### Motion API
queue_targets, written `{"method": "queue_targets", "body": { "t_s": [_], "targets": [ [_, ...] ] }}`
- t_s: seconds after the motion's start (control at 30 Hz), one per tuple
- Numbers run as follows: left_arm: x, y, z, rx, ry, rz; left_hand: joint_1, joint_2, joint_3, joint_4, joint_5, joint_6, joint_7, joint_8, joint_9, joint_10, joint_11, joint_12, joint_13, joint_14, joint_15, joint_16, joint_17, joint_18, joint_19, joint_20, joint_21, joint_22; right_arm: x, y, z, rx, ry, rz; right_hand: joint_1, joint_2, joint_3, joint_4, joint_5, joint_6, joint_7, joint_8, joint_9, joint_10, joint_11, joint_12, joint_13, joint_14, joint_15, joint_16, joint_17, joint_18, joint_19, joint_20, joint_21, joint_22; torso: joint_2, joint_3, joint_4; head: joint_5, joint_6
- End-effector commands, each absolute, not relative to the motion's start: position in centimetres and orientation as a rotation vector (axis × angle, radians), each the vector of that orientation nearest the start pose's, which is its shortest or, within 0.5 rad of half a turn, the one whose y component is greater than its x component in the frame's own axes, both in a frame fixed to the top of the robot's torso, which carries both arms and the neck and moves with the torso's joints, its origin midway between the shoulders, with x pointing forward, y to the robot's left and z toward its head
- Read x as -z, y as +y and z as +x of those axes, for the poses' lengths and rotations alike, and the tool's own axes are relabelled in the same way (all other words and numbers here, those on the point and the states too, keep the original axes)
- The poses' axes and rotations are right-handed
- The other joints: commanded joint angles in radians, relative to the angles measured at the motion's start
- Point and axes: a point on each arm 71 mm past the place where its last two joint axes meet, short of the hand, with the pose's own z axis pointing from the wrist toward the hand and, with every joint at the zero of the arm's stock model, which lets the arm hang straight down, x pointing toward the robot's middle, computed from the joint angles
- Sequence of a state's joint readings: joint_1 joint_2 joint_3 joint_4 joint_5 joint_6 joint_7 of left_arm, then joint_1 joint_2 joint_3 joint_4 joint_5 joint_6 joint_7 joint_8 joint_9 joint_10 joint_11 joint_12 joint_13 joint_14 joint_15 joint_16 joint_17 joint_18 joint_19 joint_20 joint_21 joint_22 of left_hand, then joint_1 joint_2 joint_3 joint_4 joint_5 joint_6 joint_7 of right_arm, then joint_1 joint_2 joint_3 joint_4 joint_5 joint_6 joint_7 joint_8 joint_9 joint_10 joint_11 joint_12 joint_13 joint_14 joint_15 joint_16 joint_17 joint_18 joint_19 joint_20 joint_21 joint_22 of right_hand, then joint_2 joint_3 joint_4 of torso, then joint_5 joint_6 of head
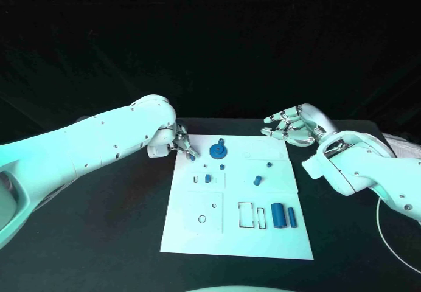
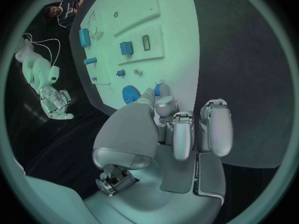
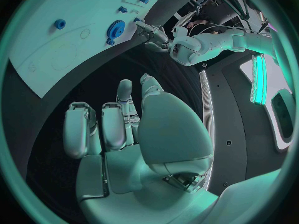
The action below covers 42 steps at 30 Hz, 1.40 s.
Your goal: Assemble the parts on the task board
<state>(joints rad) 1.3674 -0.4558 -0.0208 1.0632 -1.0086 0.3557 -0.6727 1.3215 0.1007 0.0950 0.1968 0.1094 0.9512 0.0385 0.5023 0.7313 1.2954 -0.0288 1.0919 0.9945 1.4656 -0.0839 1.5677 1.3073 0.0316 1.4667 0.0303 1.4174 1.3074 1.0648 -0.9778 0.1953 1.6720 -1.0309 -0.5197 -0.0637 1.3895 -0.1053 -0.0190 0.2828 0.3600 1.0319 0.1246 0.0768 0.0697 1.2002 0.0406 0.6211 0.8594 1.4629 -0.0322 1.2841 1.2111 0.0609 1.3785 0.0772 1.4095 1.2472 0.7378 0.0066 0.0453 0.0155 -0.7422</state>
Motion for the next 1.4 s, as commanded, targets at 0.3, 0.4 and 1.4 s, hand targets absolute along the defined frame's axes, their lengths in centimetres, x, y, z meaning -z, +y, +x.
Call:
{"method": "queue_targets", "body": {
  "t_s": [0.3, 0.4, 1.4],
  "targets": [
    [16.6, 15.2, 56.8, 0.250, 2.404, -0.206, -0.006, -0.113, 0.364, -0.082, 0.027, -0.024, 0.011, 0.004, 0.019, -0.006, 0.004, -0.024, -0.026, 0.105, 0.004, 0.003, 0.263, 0.012, 0.030, -0.003, -0.008, 0.145, 14.3, -23.7, 46.8, -0.908, 1.484, 0.407, -0.009, 0.005, -0.005, 0.001, 0.007, 0.001, 0.004, 0.003, 0.001, -0.006, 0.001, -0.005, -0.001, 0.032, 0.001, -0.003, -0.002, 0.013, -0.009, 0.001, -0.003, -0.001, -0.001, 0.0004, 0.0004, 0.003, -0.004],
    [16.6, 15.3, 56.8, 0.267, 2.396, -0.224, -0.026, -0.140, 0.422, -0.099, 0.047, -0.023, 0.008, 0.010, 0.025, -0.003, 0.004, -0.023, -0.027, 0.105, 0.004, 0.003, 0.263, 0.011, 0.031, -0.001, -0.008, 0.147, 14.3, -23.7, 46.8, -0.909, 1.486, 0.406, -0.009, 0.005, -0.005, 0.001, 0.007, 0.001, 0.004, 0.003, 0.001, -0.006, 0.001, -0.005, -0.001, 0.032, 0.001, -0.003, -0.002, 0.013, -0.009, 0.001, -0.003, -0.001, -0.001, 0.0012, 0.0002, 0.004, -0.004],
    [18.1, 17.3, 50.3, 0.461, 2.261, -0.187, -0.155, -0.238, 0.599, -0.191, 0.241, 0.038, -0.009, 0.025, 0.043, 0.068, -0.012, 0.035, 0.030, 0.105, -0.007, 0.003, 0.263, 0.000, 0.053, -0.011, 0.033, 0.184, 14.4, -23.9, 46.7, -0.904, 1.488, 0.407, -0.005, 0.006, -0.005, -0.001, 0.008, 0.001, 0.004, 0.004, 0.001, -0.006, 0.001, -0.005, -0.002, 0.033, 0.000, -0.004, -0.002, 0.013, -0.009, 0.001, -0.004, -0.002, -0.004, -0.0023, 0.0057, 0.012, -0.005]
  ]
}}
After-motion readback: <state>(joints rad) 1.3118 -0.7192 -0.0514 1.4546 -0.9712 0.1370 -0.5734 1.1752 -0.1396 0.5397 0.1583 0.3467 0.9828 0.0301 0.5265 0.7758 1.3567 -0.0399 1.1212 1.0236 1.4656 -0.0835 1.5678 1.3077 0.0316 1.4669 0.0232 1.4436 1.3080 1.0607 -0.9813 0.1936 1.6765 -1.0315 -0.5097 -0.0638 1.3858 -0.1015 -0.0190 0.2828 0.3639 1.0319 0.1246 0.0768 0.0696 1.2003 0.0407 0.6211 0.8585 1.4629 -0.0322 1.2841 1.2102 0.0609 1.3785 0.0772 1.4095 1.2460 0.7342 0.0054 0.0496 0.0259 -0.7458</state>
